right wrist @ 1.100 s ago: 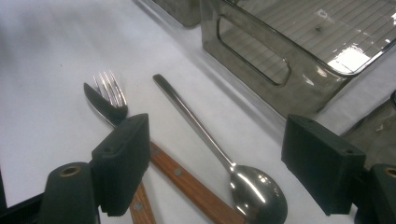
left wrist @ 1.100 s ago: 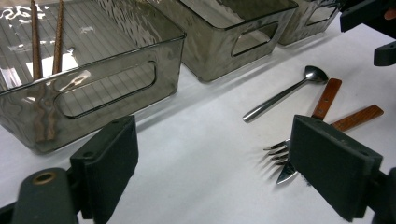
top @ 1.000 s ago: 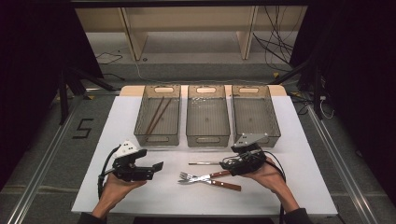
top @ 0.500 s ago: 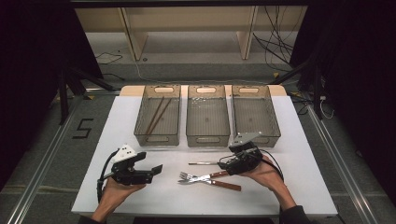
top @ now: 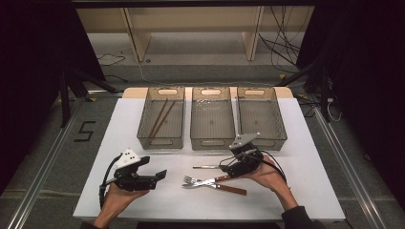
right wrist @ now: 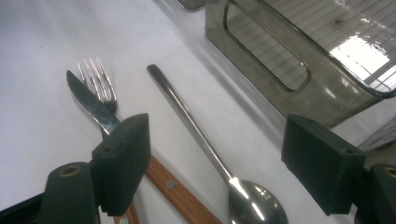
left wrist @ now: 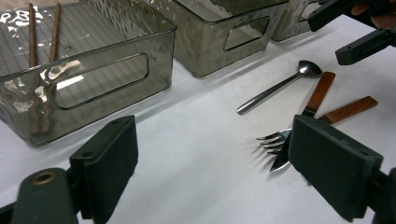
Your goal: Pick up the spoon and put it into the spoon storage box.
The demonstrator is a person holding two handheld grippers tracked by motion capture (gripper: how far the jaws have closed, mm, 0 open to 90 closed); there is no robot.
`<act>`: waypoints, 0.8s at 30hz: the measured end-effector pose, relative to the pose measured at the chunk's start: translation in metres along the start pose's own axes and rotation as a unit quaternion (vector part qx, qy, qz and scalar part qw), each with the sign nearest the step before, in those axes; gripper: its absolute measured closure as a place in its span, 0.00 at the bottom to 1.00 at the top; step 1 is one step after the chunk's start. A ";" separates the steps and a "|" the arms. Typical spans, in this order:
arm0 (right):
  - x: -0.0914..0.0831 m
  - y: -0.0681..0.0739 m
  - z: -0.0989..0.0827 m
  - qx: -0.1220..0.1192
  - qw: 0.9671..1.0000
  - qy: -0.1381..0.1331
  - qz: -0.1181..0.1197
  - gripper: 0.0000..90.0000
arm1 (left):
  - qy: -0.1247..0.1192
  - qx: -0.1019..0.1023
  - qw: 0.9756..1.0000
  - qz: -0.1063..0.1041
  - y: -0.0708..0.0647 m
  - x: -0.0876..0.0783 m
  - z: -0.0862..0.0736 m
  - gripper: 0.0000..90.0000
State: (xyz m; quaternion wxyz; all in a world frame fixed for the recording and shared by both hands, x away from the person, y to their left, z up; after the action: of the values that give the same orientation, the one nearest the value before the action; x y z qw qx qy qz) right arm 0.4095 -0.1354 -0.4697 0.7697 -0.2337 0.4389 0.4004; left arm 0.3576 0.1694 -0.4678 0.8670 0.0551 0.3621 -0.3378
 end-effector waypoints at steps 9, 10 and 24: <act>0.011 -0.003 0.011 -0.029 0.998 0.049 0.001 0.32 | -0.010 -0.003 1.000 0.005 0.000 -0.002 -0.003 0.17; 0.013 -0.003 0.012 -0.033 0.998 0.054 0.003 0.32 | -0.011 -0.002 1.000 0.005 0.000 -0.003 -0.003 0.17; 0.034 -0.005 0.015 -0.082 0.984 0.158 0.009 0.51 | -0.021 -0.003 1.000 0.002 -0.001 -0.006 -0.007 0.17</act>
State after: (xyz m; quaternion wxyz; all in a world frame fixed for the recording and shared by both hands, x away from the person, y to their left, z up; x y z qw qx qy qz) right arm 0.4311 -0.1134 -0.4910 0.6654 -0.3528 0.5225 0.3998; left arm 0.3498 0.1741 -0.4689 0.8752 0.0465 0.3447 -0.3363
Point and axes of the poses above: each handheld gripper's, and its own axes: x roughly forward along the jaws, z roughly out of its top, y roughly to its left, the point moved 5 cm from there along x, roughly forward along the jaws, and after that the axes turned 11 degrees about y, right-handed, at the moved point
